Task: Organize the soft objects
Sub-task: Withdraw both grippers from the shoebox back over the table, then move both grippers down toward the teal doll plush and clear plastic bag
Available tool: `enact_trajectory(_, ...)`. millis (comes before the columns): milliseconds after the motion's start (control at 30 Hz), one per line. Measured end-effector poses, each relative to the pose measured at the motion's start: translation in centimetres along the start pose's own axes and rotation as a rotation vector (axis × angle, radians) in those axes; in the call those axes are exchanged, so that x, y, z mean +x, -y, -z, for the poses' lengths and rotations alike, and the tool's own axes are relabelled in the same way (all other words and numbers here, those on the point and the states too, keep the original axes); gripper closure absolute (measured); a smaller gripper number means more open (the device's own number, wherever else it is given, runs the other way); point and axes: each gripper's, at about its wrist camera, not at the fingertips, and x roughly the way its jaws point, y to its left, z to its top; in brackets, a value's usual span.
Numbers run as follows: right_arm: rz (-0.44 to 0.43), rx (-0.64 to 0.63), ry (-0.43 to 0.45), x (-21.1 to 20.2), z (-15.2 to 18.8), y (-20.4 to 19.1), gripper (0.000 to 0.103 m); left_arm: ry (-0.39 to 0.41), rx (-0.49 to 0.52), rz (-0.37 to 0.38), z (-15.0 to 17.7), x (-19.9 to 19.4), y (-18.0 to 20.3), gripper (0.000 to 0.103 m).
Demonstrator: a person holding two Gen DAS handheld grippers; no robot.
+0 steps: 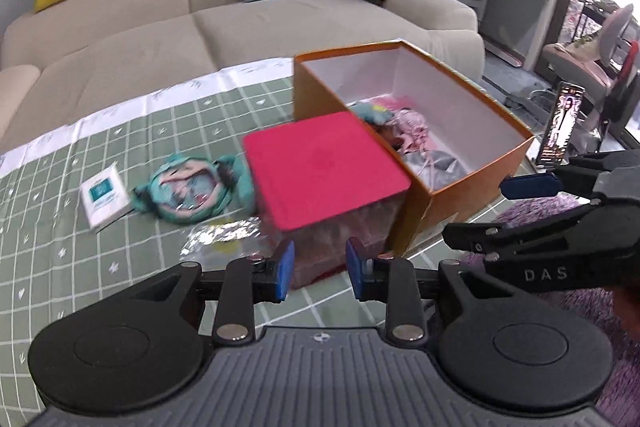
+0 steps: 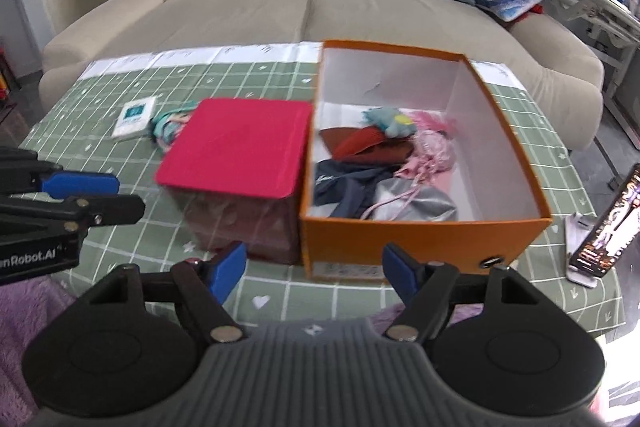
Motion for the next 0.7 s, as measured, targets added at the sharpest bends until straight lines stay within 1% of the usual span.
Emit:
enact_trajectory(233, -0.030, -0.070, -0.038, 0.3, 0.4, -3.6, 0.028, -0.007, -0.050, -0.014, 1.4, -1.1, -2.1, 0.067)
enact_trajectory(400, -0.042, -0.112, -0.048, 0.5, 0.1, -5.6, 0.028, -0.001, -0.091, -0.012, 2.2, -1.5, -3.7, 0.066)
enact_trajectory(700, -0.122, -0.185, -0.040, 0.9, -1.6, -9.0, 0.030, 0.020, -0.147, -0.016, 2.8, -2.9, -7.2, 0.061)
